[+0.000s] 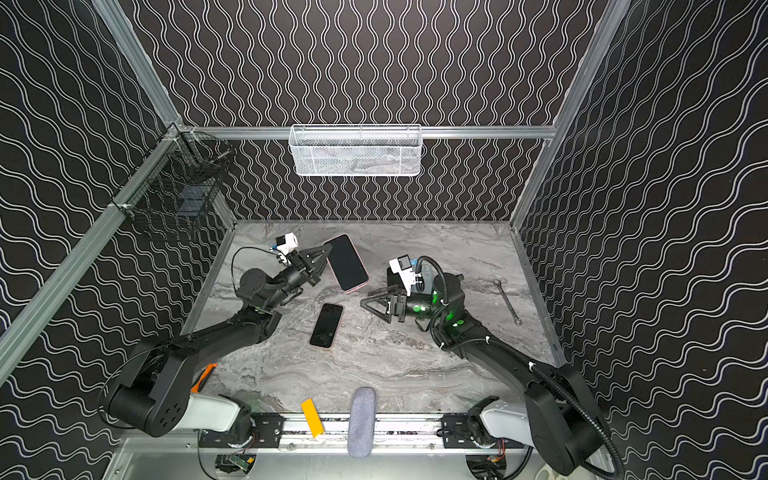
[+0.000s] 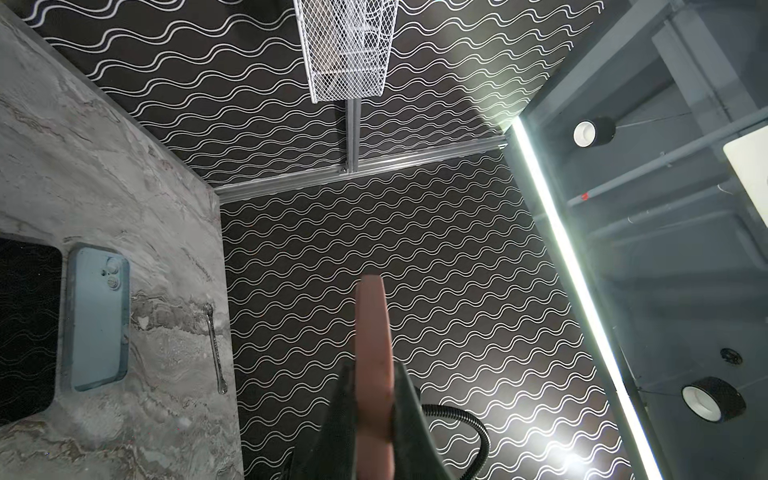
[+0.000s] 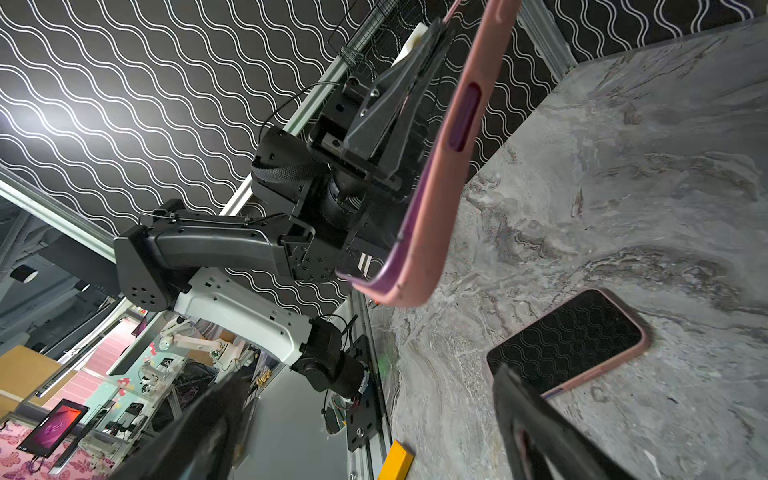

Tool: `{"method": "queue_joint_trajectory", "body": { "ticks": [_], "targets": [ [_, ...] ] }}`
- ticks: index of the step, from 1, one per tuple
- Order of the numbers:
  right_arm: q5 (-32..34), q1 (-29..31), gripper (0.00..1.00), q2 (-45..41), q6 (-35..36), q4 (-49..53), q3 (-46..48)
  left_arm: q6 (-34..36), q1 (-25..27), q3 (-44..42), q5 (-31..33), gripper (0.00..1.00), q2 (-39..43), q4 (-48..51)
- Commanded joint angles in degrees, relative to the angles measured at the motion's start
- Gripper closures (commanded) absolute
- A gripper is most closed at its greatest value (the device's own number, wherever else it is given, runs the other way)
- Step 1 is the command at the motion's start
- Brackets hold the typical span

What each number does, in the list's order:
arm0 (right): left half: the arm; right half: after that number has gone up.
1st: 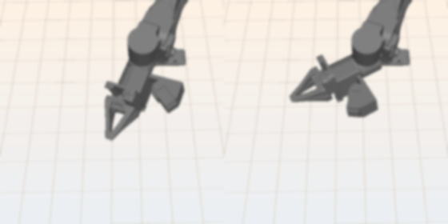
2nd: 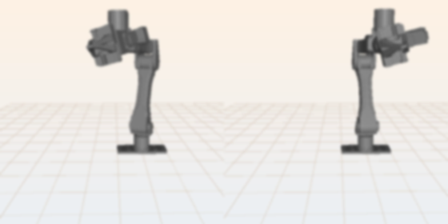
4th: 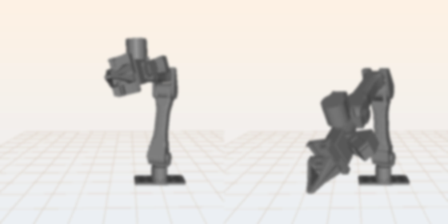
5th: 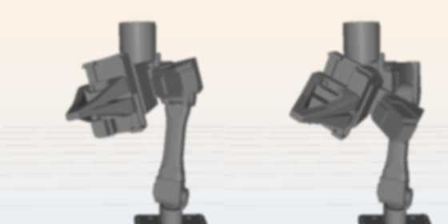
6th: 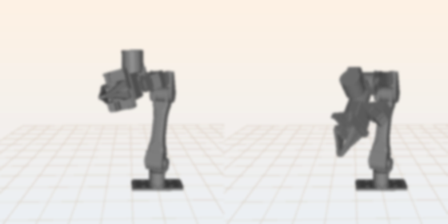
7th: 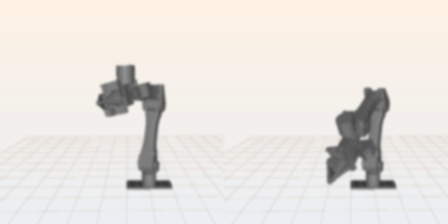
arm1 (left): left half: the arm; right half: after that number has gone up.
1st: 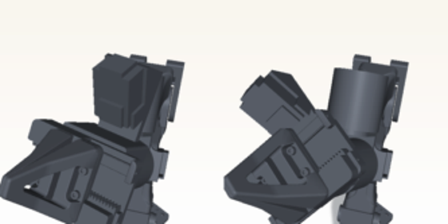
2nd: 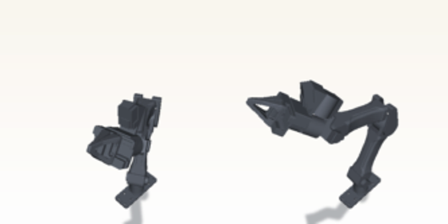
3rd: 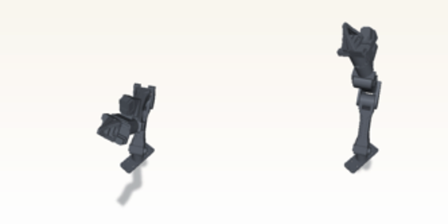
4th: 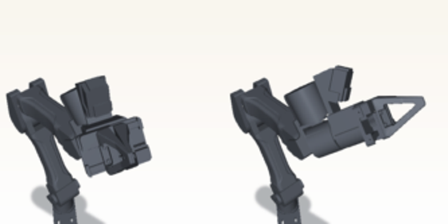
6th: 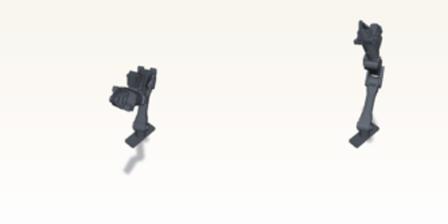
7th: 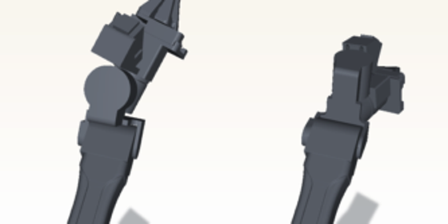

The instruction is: Take the phone out of the phone case

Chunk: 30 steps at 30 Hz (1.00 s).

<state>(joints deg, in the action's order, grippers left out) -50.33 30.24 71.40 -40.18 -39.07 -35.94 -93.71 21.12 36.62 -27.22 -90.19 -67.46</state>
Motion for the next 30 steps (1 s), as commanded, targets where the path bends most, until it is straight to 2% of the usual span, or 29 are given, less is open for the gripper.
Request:
{"method": "queue_joint_trajectory", "body": {
  "ticks": [1,18,30],
  "targets": [
    [1.0,0.3,0.05,0.7,-1.5,-4.7,-0.5,-0.9,0.6,0.0,1.3,1.00,0.1,-5.0],
    [2.6,0.3,0.05,4.2,-1.5,-4.3,-2.7,-1.6,2.8,-0.5,1.6,1.00,2.6,-5.0],
    [3.0,-0.5,0.05,5.9,-5.1,-8.5,-1.7,-2.0,3.8,-0.6,1.1,1.00,3.7,-5.3]
  ]
}}
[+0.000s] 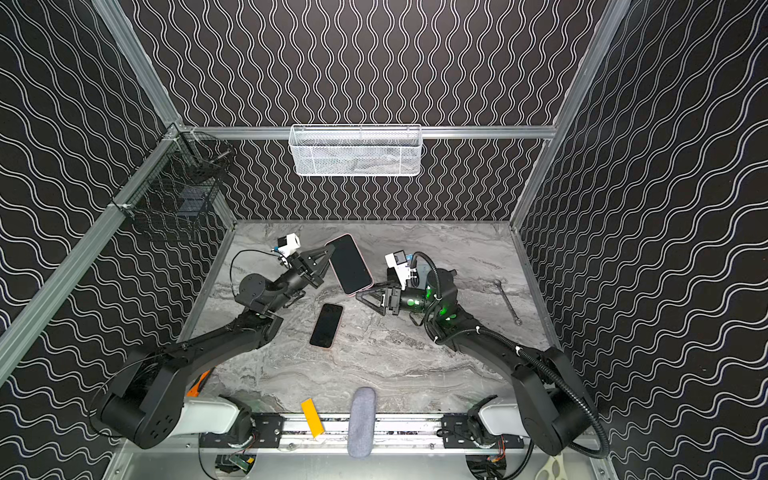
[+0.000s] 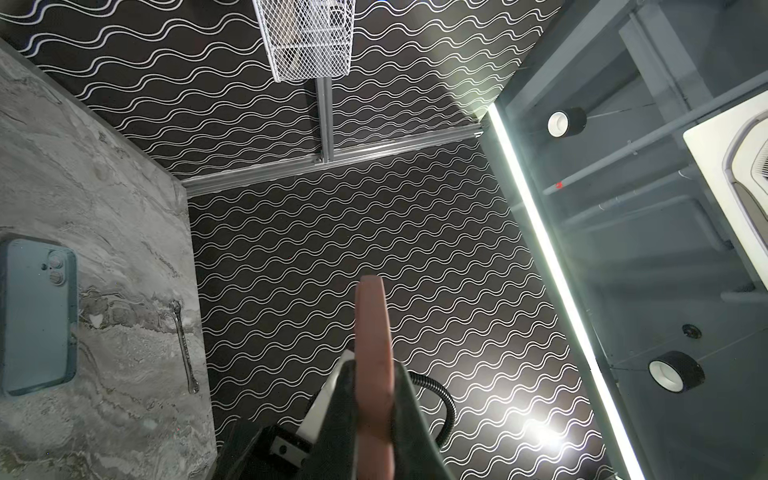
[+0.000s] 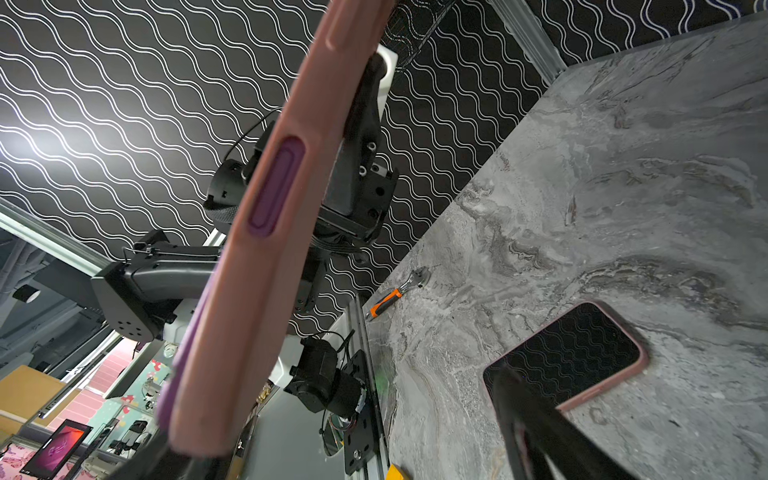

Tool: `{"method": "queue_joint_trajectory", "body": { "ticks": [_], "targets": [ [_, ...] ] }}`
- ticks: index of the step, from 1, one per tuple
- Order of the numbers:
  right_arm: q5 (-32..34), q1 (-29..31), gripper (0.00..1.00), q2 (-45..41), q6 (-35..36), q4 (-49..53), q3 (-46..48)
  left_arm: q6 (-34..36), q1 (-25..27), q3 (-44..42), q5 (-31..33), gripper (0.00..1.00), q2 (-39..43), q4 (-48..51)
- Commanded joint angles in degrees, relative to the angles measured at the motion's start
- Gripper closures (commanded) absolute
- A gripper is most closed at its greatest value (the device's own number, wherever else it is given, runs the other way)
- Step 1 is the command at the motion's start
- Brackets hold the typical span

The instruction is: Take the phone out of the phone case

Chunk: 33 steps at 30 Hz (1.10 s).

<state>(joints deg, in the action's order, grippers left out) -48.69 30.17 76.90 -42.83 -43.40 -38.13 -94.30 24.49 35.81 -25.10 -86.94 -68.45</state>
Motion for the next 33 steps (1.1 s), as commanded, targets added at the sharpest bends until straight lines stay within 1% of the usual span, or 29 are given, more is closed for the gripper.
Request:
{"method": "queue_joint_trajectory", "body": {
  "ticks": [1,3,8,11,13,16,20,23,26,28,33],
  "targets": [
    [1.3,-0.7,0.04,0.6,-3.3,-5.4,0.7,-1.5,0.7,0.2,-1.0,1.00,0.7,-4.4],
    [1.2,-1.4,0.02,1.1,-5.4,-7.9,1.4,-1.4,0.9,0.3,-1.0,1.00,1.1,-4.4],
    [2.1,-2.8,0.02,1.1,-8.1,-11.0,2.6,-1.1,1.2,0.2,-1.3,1.00,1.6,-4.4],
    [2.9,-2.8,0.02,0.1,-7.2,-8.9,1.9,-0.5,1.4,0.0,-1.2,1.00,1.6,-4.4],
    [4.5,-2.8,0.01,-1.6,-5.0,-5.7,1.6,0.0,1.5,0.0,-1.3,1.00,1.2,-4.4],
    [4.3,-2.8,0.02,-3.5,-4.6,-6.1,1.7,1.2,1.6,0.1,-1.0,1.00,0.5,-4.4],
    [2.1,-2.8,0.18,-4.2,-5.3,-6.3,1.4,2.6,1.6,1.2,-1.2,1.00,-1.5,-4.1],
    [0.5,-2.8,0.33,-3.7,-8.0,-9.5,2.2,3.0,1.6,2.0,-1.3,1.00,-3.1,-3.9],
    [-0.2,-2.8,0.46,-3.5,-9.7,-11.6,3.1,3.8,1.7,2.2,-1.1,1.00,-3.8,-3.2],
    [-0.4,-2.8,0.55,-3.1,-11.8,-14.9,4.1,4.3,1.6,2.0,-0.7,1.00,-4.2,-3.0],
    [-0.3,-2.8,0.70,-2.2,-16.5,-19.4,5.2,5.3,1.6,1.2,0.4,1.00,-5.4,-2.7]
  ]
}}
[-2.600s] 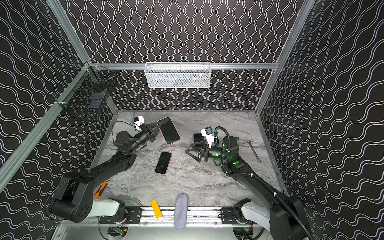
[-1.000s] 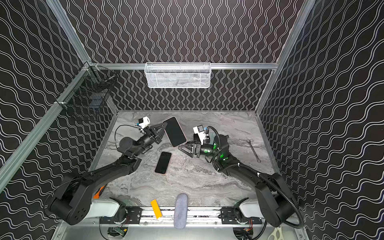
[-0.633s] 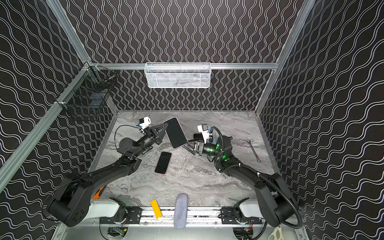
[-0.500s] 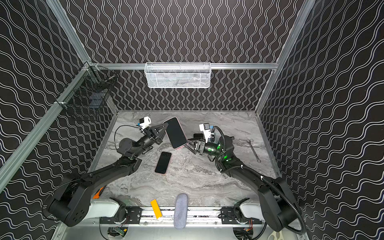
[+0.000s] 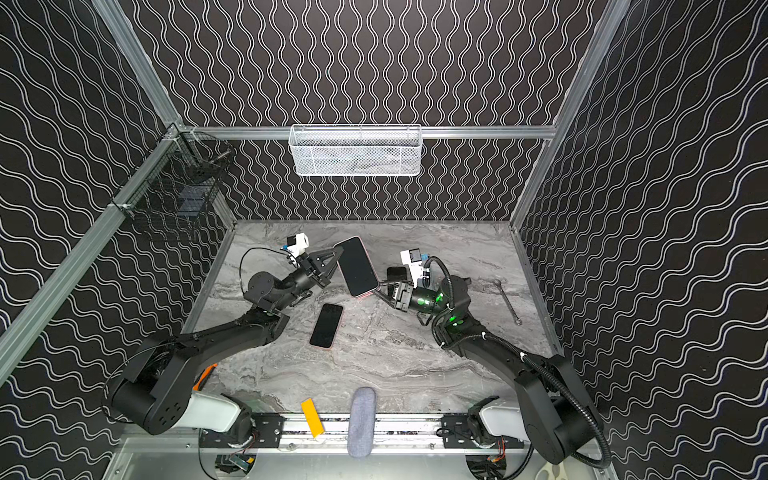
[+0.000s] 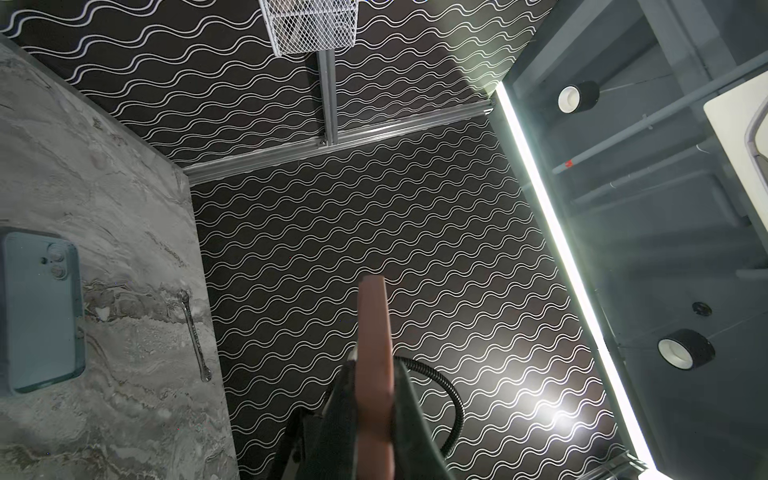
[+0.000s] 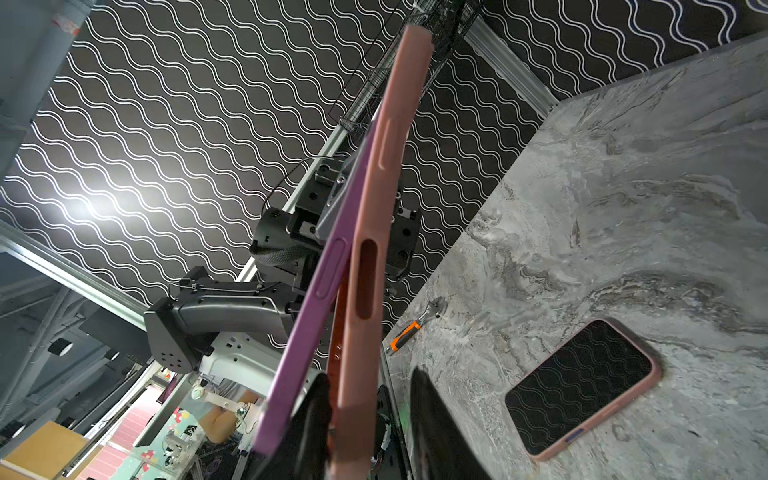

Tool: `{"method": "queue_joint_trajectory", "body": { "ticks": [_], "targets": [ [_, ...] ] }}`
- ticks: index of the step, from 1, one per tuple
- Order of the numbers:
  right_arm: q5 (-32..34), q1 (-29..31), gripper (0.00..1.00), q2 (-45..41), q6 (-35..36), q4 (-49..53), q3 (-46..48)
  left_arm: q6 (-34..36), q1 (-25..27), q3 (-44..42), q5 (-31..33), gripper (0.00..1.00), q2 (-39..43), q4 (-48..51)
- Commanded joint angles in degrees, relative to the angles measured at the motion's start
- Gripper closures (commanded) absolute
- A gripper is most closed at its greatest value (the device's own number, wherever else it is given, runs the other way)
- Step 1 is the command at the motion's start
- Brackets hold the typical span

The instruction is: Take the phone out of the phone case

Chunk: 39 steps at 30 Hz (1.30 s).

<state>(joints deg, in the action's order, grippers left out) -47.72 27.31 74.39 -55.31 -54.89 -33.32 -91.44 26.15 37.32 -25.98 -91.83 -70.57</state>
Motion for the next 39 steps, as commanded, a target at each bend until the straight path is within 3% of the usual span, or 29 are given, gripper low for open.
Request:
{"method": "queue_joint_trajectory", "body": {
  "ticks": [1,10,14,18,23,26,30,39],
  "targets": [
    [-0.7,0.1,0.72,0.6,-5.8,-10.4,1.1,2.4,0.0,-0.6,1.7,1.00,-0.8,-0.5],
    [1.3,0.5,0.85,5.5,-18.4,-27.8,4.0,5.1,0.1,-2.1,3.6,1.00,-0.4,3.8],
    [1.8,0.6,0.89,6.5,-19.4,-28.9,4.2,7.0,0.3,-2.1,4.1,0.97,0.8,6.8],
    [3.0,0.7,0.91,6.5,-19.2,-28.7,4.9,7.3,0.2,-2.2,4.3,0.89,0.9,8.3],
    [3.9,0.7,0.93,6.9,-20.5,-30.2,5.4,8.8,0.2,-2.8,6.1,0.89,2.2,10.9],
    [4.2,0.7,0.93,7.3,-20.9,-30.7,5.4,11.8,0.3,-2.2,6.6,0.83,4.4,15.3],
    [5.0,0.7,0.94,8.0,-21.7,-32.0,5.6,14.6,0.3,-0.8,6.7,0.67,7.0,22.3],
    [5.4,0.8,0.94,10.3,-24.1,-35.8,5.2,14.3,0.3,-0.2,5.5,0.45,6.4,24.8]
  ]
}}
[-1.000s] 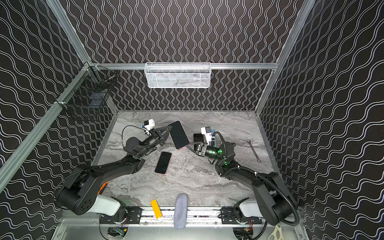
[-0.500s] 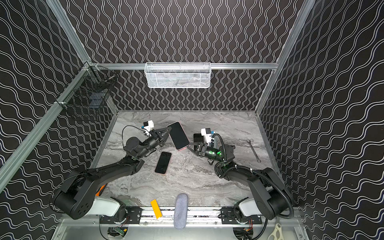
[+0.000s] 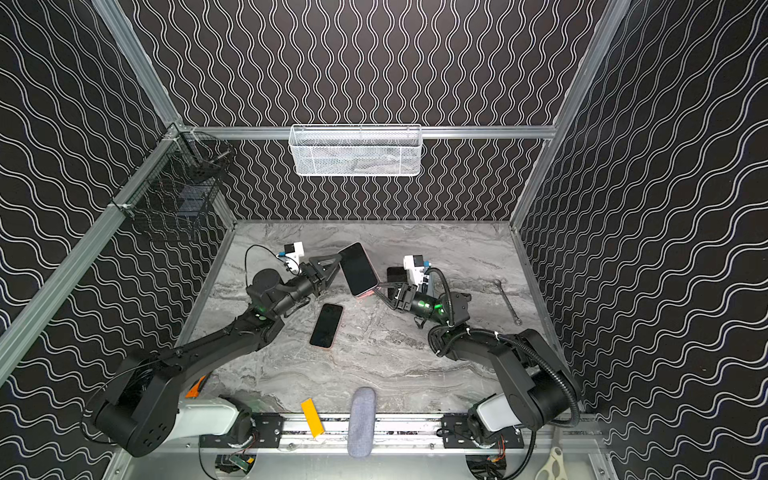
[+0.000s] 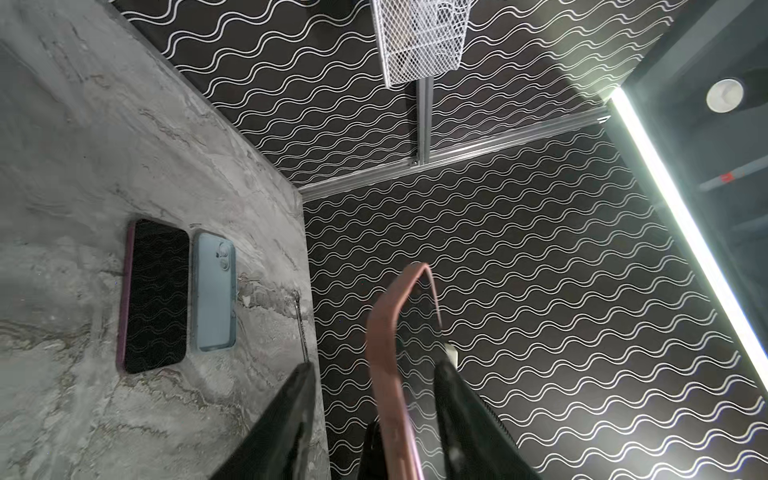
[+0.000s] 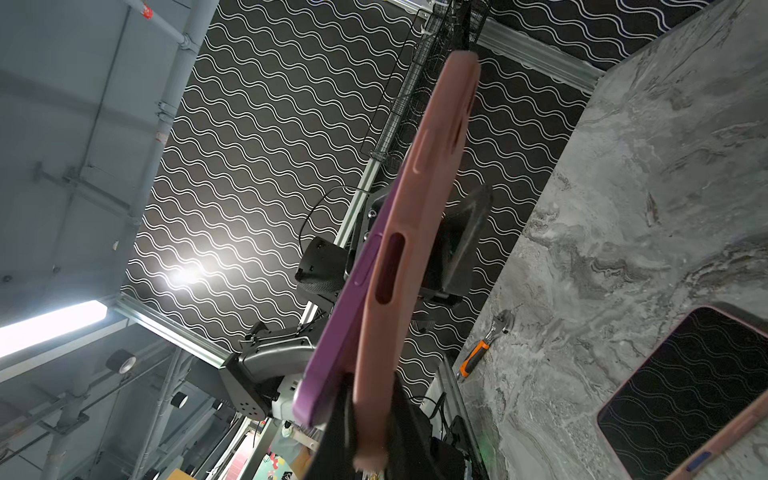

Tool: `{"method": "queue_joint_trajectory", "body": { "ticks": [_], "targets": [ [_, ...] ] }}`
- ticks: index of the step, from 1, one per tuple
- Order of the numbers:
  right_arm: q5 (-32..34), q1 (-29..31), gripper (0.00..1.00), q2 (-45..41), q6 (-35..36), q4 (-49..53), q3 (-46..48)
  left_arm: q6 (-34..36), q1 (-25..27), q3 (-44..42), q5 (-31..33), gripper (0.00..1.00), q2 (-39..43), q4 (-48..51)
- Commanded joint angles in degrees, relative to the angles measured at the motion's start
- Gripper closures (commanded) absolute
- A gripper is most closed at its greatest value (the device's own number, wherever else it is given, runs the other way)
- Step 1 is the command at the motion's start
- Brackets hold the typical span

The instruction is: Take the phone out of the phone case

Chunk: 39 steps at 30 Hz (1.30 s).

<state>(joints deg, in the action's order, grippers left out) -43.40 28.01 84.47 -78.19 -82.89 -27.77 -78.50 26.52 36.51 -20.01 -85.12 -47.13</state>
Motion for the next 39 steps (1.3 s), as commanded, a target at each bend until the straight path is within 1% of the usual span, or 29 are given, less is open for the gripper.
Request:
{"method": "queue_joint_trajectory", "body": {
  "ticks": [1,4,5,7,8,9,12,13,14,16,18,20,25,30,34,39],
  "targets": [
    [1.1,0.1,0.94,0.3,-1.0,-7.5,-0.3,1.4,-0.1,0.7,-0.4,0.41,-0.3,2.2],
    [1.6,0.1,0.94,-0.2,-0.1,-6.3,0.0,2.1,0.0,1.0,-0.5,0.31,0.6,5.2],
    [1.6,0.1,0.94,-0.2,0.0,-6.2,0.0,2.8,-0.1,1.3,-0.4,0.25,1.4,7.3],
    [1.9,0.1,0.94,0.0,-0.1,-6.7,0.1,4.5,0.1,2.0,1.0,0.09,3.2,12.9],
    [2.3,0.1,0.94,0.2,-0.2,-6.9,0.1,5.4,0.2,2.4,2.2,0.03,4.4,16.4],
    [2.7,0.1,0.94,0.4,-0.2,-7.1,0.1,6.3,0.3,2.8,3.5,0.01,6.1,20.0],
    [3.8,0.1,0.94,0.9,0.2,-7.2,0.0,9.4,1.2,4.5,7.8,0.01,10.8,29.9],
    [4.3,0.1,0.94,1.2,0.4,-7.4,-0.1,9.8,1.3,5.8,9.4,0.01,12.4,35.2],
    [5.1,0.1,0.94,1.5,0.6,-7.4,0.0,9.9,1.5,7.4,10.6,0.01,13.8,40.5],
    [6.8,0.0,0.94,1.4,1.6,-6.6,0.2,10.8,1.5,9.8,11.4,0.01,15.9,47.2],
    [8.9,0.4,0.94,1.0,3.4,-5.0,0.4,8.9,1.8,11.5,11.8,0.01,18.3,52.7],
    [11.6,1.0,0.94,0.6,5.6,-3.2,0.8,5.3,2.3,12.7,11.0,0.01,20.2,56.3],
    [18.3,3.4,0.94,1.0,8.2,-3.4,1.8,-1.7,4.9,12.0,7.9,0.01,22.6,54.8],
    [23.8,6.6,0.94,1.9,10.9,-3.5,2.0,-7.6,8.5,9.4,7.8,0.02,23.2,49.1],
    [26.6,9.0,0.94,3.5,11.8,-5.3,1.9,-9.6,10.9,8.4,8.7,0.03,22.2,45.5],
    [27.9,11.6,0.94,4.7,13.3,-5.7,1.6,-10.7,12.1,8.2,8.5,0.03,20.3,42.0]
  ]
}}
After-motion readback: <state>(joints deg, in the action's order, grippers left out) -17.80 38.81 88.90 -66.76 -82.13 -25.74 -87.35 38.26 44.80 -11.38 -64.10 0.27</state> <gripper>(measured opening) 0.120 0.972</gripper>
